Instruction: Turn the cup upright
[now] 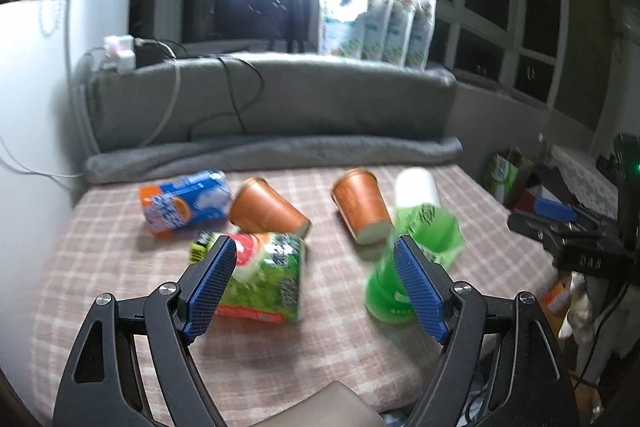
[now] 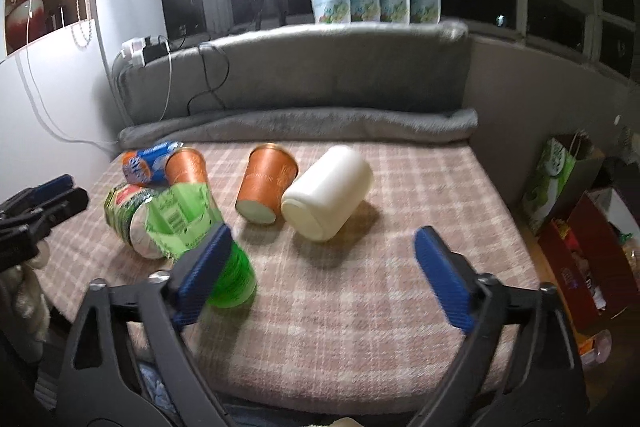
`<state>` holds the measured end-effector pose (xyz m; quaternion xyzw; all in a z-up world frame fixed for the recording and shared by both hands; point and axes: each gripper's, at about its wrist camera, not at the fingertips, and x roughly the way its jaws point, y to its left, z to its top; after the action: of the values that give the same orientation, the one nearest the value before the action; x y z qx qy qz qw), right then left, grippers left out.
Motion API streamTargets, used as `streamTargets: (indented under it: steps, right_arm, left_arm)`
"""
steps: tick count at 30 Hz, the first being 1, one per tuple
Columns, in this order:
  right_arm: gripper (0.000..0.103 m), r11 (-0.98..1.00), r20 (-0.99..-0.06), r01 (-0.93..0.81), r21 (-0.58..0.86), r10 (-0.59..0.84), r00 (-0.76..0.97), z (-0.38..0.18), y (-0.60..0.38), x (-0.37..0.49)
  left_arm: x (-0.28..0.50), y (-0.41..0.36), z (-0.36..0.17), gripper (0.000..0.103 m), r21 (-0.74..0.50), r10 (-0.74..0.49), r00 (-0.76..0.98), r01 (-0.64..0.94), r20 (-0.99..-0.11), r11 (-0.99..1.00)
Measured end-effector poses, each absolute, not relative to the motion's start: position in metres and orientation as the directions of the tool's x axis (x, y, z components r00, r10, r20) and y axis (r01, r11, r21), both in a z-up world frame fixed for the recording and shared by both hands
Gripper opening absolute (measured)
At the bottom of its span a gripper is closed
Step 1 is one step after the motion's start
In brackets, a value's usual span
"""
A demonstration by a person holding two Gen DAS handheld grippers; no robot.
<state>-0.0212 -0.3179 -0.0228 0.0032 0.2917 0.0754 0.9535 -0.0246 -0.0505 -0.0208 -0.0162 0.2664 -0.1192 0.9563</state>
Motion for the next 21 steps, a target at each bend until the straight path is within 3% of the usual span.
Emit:
streamTargets:
  steps: [9, 21]
  right_arm:
    - [0.103, 0.998, -0.429, -0.056, -0.012, 0.046, 0.902, 0.001, -0.308, -0.032]
    - [0.103, 0.999, -0.398, -0.035, -0.010, 0.028, 0.917, 0.006, -0.304, -0.031]
  left_arm:
    - [-0.033, -0.034, -0.003, 0.085, -0.117, -0.158, 0.892, 0.119, -0.424, 0.986]
    - [-0.035, -0.030, 0.002, 0.089, -0.147, -0.153, 0.901, 0.101, -0.406, 0.984]
